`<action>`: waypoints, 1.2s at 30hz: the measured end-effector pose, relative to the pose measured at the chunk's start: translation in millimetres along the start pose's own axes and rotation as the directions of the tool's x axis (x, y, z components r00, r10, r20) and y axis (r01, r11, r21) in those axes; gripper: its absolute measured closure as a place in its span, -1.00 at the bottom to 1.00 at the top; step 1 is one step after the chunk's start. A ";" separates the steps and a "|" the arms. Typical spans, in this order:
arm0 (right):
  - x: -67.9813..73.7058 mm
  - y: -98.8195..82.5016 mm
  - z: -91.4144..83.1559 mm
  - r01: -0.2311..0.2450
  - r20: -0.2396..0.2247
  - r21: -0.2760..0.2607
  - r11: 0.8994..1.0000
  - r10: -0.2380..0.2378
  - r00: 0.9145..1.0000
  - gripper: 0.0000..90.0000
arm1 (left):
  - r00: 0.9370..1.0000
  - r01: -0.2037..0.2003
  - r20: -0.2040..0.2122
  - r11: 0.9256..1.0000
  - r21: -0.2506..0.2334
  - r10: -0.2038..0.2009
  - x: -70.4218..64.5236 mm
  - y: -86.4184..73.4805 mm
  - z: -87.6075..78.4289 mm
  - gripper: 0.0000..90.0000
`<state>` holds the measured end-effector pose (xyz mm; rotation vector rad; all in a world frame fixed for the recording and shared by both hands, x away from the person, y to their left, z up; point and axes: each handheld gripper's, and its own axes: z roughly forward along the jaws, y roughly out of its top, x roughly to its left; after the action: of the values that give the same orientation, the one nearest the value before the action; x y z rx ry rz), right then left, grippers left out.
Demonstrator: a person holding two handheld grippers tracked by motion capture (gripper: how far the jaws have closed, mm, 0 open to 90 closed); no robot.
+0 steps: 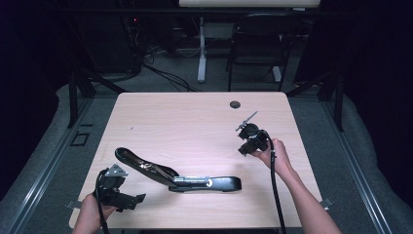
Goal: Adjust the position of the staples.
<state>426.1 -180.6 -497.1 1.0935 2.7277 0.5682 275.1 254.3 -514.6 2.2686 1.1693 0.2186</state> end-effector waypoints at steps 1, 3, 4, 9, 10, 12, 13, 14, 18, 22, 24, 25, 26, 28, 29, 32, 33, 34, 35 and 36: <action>0.8 0.4 -0.3 0.008 -0.001 0.003 1.000 -0.008 1.000 0.74 | 1.000 -0.002 -0.002 1.000 0.000 0.002 0.1 0.2 -0.1 -1.00; 3.4 1.1 -1.0 0.021 -0.003 0.010 1.000 -0.021 1.000 0.74 | 1.000 -0.001 0.003 1.000 -0.002 0.001 -0.2 0.4 0.2 -1.00; 5.0 1.2 -0.5 0.020 -0.009 0.002 1.000 -0.020 1.000 0.74 | 1.000 -0.001 0.003 1.000 -0.002 0.001 -0.3 0.5 0.3 -1.00; 11.5 3.6 -0.9 0.035 -0.023 0.005 0.999 -0.035 0.999 0.74 | 1.000 -0.001 0.004 1.000 0.003 0.000 -0.3 1.3 2.1 -1.00; 12.5 3.9 -1.1 0.039 -0.026 0.004 0.999 -0.039 0.999 0.74 | 1.000 -0.004 0.005 1.000 0.005 0.004 0.0 1.5 2.3 -1.00; 15.1 4.4 -1.6 0.040 -0.033 -0.003 0.999 -0.040 0.999 0.74 | 1.000 -0.005 0.007 1.000 0.005 0.005 0.2 1.9 2.4 -1.00; 16.0 4.8 -1.9 0.049 -0.037 -0.001 0.999 -0.049 0.998 0.74 | 1.000 -0.004 0.006 1.000 0.005 0.004 0.2 2.1 2.5 -1.00; 17.3 5.0 -2.3 0.051 -0.037 -0.001 0.999 -0.051 0.998 0.74 | 1.000 -0.005 0.006 1.000 0.005 0.005 0.2 2.2 2.5 -1.00; 21.0 5.9 -4.2 0.054 -0.057 -0.008 0.998 -0.055 0.997 0.74 | 1.000 -0.012 0.008 1.000 0.008 0.012 -0.3 3.2 3.7 -1.00; 26.0 7.3 -6.6 0.056 -0.077 -0.026 0.998 -0.058 0.995 0.74 | 1.000 -0.018 0.011 1.000 0.011 0.018 -1.0 3.9 4.9 -1.00; 29.3 8.9 -7.7 0.060 -0.086 -0.031 0.998 -0.062 0.994 0.74 | 1.000 -0.016 0.012 1.000 0.012 0.016 -0.7 3.8 4.7 -1.00; 30.2 9.7 -8.6 0.070 -0.082 -0.024 0.997 -0.072 0.994 0.74 | 1.000 -0.015 0.010 1.000 0.009 0.015 -0.6 3.8 4.6 -1.00; 31.7 10.3 -8.9 0.075 -0.084 -0.026 0.997 -0.077 0.994 0.74 | 1.000 -0.015 0.010 1.000 0.010 0.015 -0.6 3.8 4.4 -1.00; 35.2 11.2 -8.8 0.084 -0.077 -0.028 0.996 -0.086 0.993 0.74 | 1.000 -0.017 0.010 1.000 0.011 0.017 -0.8 3.8 4.6 -1.00; 35.9 11.8 -9.5 0.088 -0.079 -0.025 0.996 -0.090 0.993 0.74 | 1.000 -0.018 0.010 1.000 0.012 0.018 -0.9 3.8 4.8 -1.00; 38.7 12.6 -10.4 0.096 -0.080 -0.029 0.995 -0.098 0.992 0.74 | 1.000 -0.019 0.010 1.000 0.014 0.019 -1.0 3.7 4.8 -1.00; 39.9 12.8 -10.6 0.095 -0.081 -0.031 0.995 -0.097 0.992 0.74 | 1.000 -0.020 0.009 1.000 0.015 0.019 -1.0 3.7 4.7 -1.00; 40.4 13.3 -11.6 0.106 -0.079 -0.021 0.994 -0.107 0.991 0.74 | 1.000 -0.019 0.010 1.000 0.014 0.019 -1.0 3.7 4.7 -1.00; 41.7 13.3 -11.7 0.101 -0.082 -0.031 0.994 -0.103 0.991 0.74 | 1.000 -0.020 0.011 1.000 0.014 0.020 -1.1 3.8 4.5 -1.00; 42.8 13.4 -12.0 0.100 -0.083 -0.036 0.994 -0.103 0.991 0.74 | 1.000 -0.021 0.011 1.000 0.015 0.021 -1.2 4.0 4.5 -1.00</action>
<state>400.4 -145.6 -480.6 0.9378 2.8166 0.6538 278.9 249.7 -515.9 2.2934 1.1458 0.2053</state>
